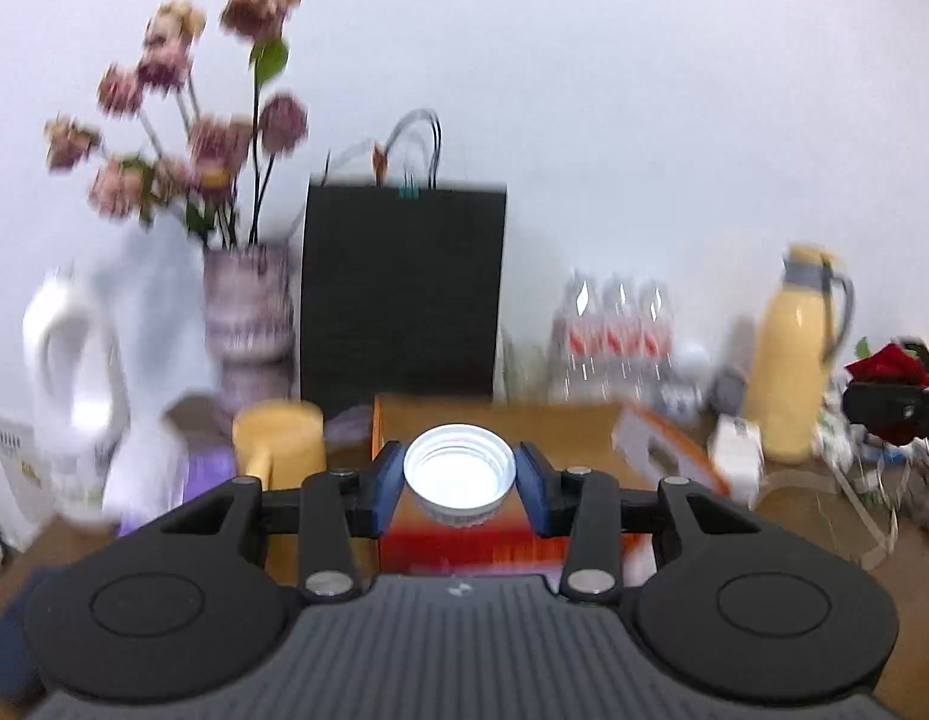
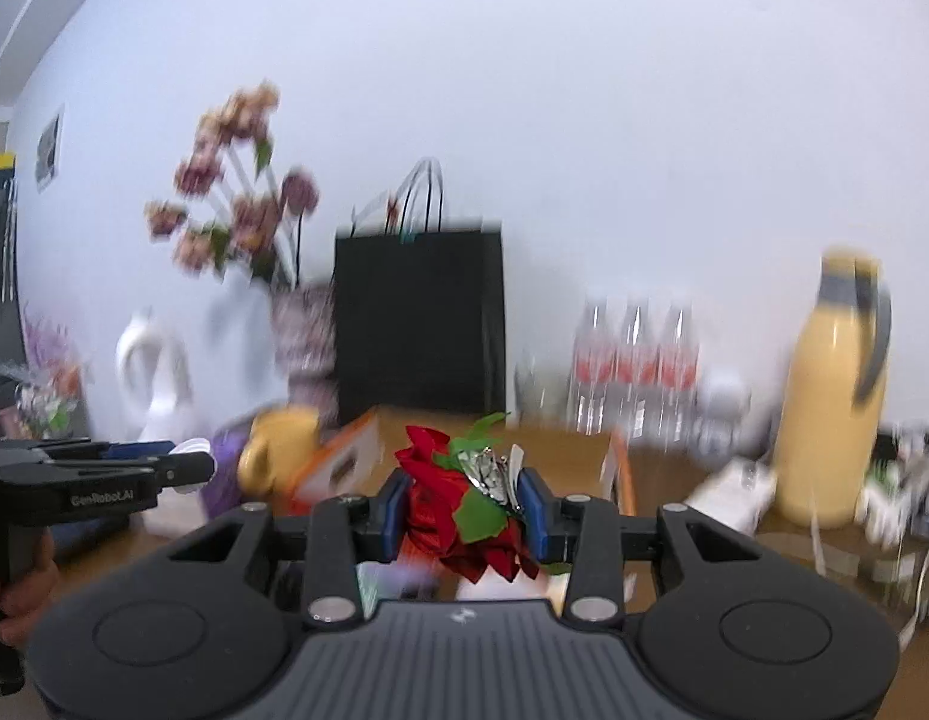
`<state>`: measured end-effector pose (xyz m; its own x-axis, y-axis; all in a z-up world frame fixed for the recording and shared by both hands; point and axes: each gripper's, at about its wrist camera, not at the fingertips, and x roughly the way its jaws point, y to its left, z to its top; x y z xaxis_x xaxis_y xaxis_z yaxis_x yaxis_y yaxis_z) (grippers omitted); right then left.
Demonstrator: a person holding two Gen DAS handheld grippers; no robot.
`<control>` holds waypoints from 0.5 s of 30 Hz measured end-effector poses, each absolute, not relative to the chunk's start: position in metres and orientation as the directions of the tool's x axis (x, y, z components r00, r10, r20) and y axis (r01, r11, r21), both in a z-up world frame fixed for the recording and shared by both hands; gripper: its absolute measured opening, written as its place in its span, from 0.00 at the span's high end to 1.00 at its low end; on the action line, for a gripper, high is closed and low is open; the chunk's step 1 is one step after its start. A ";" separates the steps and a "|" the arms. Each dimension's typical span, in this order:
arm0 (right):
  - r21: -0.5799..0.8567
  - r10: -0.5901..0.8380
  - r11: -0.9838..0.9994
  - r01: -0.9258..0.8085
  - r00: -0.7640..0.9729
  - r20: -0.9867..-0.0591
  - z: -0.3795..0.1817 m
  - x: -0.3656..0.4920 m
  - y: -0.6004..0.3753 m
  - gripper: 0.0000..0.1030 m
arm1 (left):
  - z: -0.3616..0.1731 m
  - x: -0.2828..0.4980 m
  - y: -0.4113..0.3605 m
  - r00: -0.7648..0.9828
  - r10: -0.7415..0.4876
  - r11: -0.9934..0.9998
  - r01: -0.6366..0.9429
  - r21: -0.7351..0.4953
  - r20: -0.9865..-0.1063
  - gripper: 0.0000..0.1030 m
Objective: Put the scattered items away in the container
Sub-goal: 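Carry the rose and cap into the cardboard box and open both grippers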
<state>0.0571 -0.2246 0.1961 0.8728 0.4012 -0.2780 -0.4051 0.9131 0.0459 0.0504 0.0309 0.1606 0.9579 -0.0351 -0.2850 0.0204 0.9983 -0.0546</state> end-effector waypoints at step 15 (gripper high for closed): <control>0.203 0.525 0.846 -0.494 0.699 -0.486 0.303 0.277 -0.194 0.64 | 0.217 0.298 0.043 0.754 -0.083 0.996 0.035 -0.087 -0.651 0.60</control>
<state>0.2766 -0.1937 0.3029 0.6991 0.5249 -0.4856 -0.4937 0.8456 0.2031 0.2976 0.0427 0.2167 0.7541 -0.0833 -0.6514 0.0352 0.9956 -0.0866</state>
